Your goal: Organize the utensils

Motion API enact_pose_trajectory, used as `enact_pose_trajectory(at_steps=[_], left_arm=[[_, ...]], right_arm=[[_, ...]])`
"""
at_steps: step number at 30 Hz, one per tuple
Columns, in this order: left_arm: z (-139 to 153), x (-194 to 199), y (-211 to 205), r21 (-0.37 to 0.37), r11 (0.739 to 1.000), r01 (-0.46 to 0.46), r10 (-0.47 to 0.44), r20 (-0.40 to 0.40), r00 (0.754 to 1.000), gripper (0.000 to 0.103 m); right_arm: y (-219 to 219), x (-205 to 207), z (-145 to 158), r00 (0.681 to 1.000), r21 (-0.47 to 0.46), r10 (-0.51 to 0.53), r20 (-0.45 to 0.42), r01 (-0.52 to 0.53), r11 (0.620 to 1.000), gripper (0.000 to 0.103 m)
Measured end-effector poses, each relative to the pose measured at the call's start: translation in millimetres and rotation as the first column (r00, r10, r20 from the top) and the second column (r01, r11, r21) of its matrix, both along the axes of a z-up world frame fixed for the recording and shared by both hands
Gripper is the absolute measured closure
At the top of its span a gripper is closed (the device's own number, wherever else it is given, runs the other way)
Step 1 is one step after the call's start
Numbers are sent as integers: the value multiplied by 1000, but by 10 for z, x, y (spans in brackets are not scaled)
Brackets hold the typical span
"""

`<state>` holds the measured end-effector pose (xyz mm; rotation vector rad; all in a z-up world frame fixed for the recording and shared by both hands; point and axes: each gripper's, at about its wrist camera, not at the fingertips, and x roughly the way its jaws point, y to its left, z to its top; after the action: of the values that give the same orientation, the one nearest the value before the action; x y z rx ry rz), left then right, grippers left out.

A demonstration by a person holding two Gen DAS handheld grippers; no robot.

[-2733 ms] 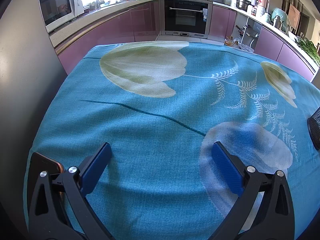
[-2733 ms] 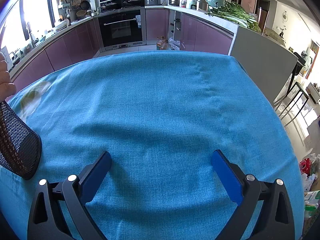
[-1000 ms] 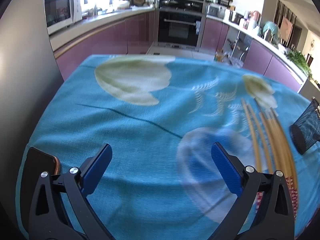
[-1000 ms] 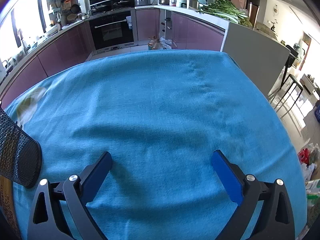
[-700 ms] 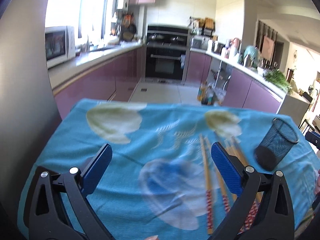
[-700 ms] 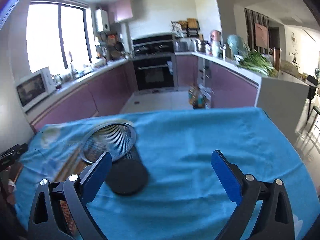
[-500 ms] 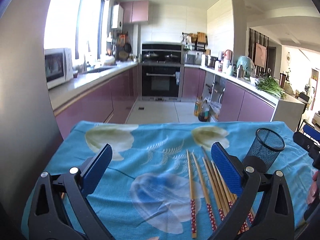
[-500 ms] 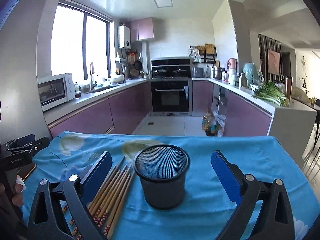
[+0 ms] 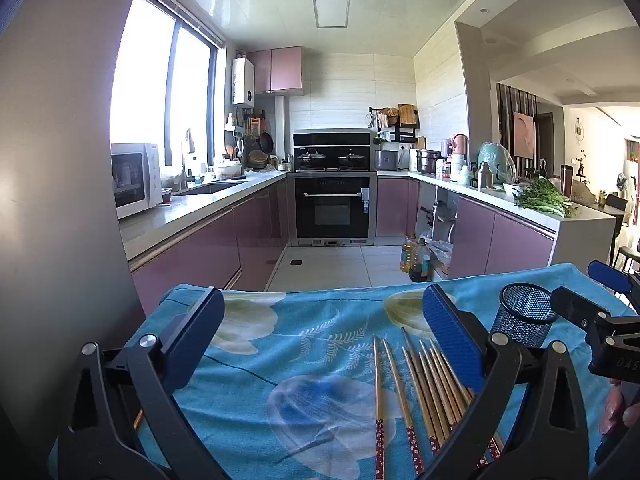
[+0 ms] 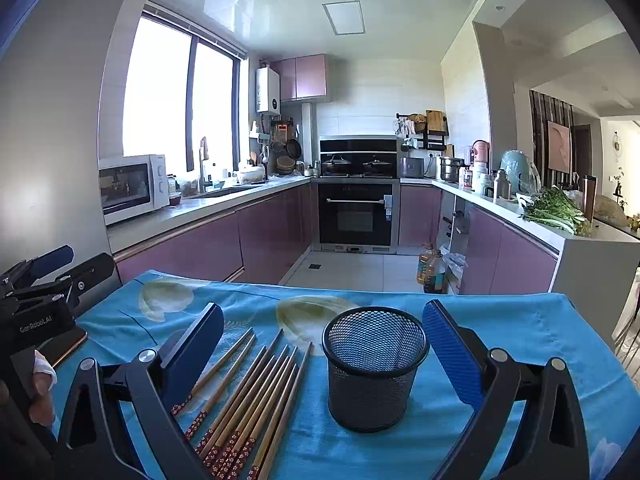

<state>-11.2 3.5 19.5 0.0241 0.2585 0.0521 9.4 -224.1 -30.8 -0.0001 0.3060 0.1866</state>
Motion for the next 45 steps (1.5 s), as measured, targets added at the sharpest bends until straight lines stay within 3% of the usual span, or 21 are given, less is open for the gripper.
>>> enact_pose_trajectory(at_steps=[45], left_arm=[[-8,-120,-71,-19,998,54,-53,69,996,5]], right_arm=[[42,-126,51,998,15,10,67,-11,1000,7]])
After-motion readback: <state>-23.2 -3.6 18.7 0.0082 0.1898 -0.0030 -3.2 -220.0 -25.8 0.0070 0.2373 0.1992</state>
